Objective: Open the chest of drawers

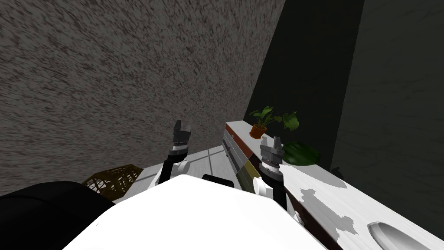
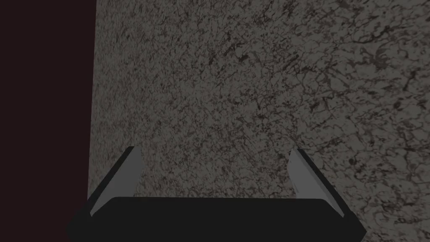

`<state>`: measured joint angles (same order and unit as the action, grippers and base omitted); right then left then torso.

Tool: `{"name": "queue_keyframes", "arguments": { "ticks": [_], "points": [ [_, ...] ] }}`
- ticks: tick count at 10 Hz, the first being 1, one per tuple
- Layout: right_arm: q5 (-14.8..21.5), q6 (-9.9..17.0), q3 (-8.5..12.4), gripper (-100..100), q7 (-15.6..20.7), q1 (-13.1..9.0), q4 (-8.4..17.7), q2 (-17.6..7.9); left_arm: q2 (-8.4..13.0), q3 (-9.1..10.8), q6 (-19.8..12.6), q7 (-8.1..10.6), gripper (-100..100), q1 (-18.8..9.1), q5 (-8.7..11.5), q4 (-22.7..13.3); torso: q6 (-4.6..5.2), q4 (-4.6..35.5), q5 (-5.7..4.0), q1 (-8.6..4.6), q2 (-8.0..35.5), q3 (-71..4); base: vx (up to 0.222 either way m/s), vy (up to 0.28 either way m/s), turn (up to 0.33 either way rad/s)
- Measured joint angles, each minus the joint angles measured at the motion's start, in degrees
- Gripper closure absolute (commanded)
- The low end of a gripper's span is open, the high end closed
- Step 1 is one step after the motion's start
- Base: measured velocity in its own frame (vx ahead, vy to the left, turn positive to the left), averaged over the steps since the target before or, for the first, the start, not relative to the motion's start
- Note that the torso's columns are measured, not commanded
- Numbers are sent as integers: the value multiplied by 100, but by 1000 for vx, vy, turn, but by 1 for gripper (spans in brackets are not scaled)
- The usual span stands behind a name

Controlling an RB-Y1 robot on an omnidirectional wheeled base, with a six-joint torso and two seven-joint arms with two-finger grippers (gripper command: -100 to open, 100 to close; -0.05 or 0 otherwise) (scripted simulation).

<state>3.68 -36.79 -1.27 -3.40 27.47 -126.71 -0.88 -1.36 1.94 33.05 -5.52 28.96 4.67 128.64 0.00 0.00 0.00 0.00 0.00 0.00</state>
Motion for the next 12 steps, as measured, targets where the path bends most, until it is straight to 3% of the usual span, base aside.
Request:
{"name": "queue_keyframes", "arguments": {
  "ticks": [2,9,10,12],
  "points": [
    [0,0,0,0,0,0,0,0,0,0,0,0,0,0,0,0,0,600,0,0,597,-1200,0,0,0],
    [0,-1,0,0,0,0,-2,0,0,0,1,0,0,0,0,2,0,3537,0,0,3539,-7073,0,0,0],
    [0,-1,0,-100,0,0,-2,0,0,0,1,0,0,0,0,2,0,3960,0,0,3962,-7919,34,14,26],
    [209,161,-40,-100,66,23,93,-243,0,0,0,0,0,1,0,-1,0,4202,2,7,4196,-8433,60,32,40]
  ]
}}
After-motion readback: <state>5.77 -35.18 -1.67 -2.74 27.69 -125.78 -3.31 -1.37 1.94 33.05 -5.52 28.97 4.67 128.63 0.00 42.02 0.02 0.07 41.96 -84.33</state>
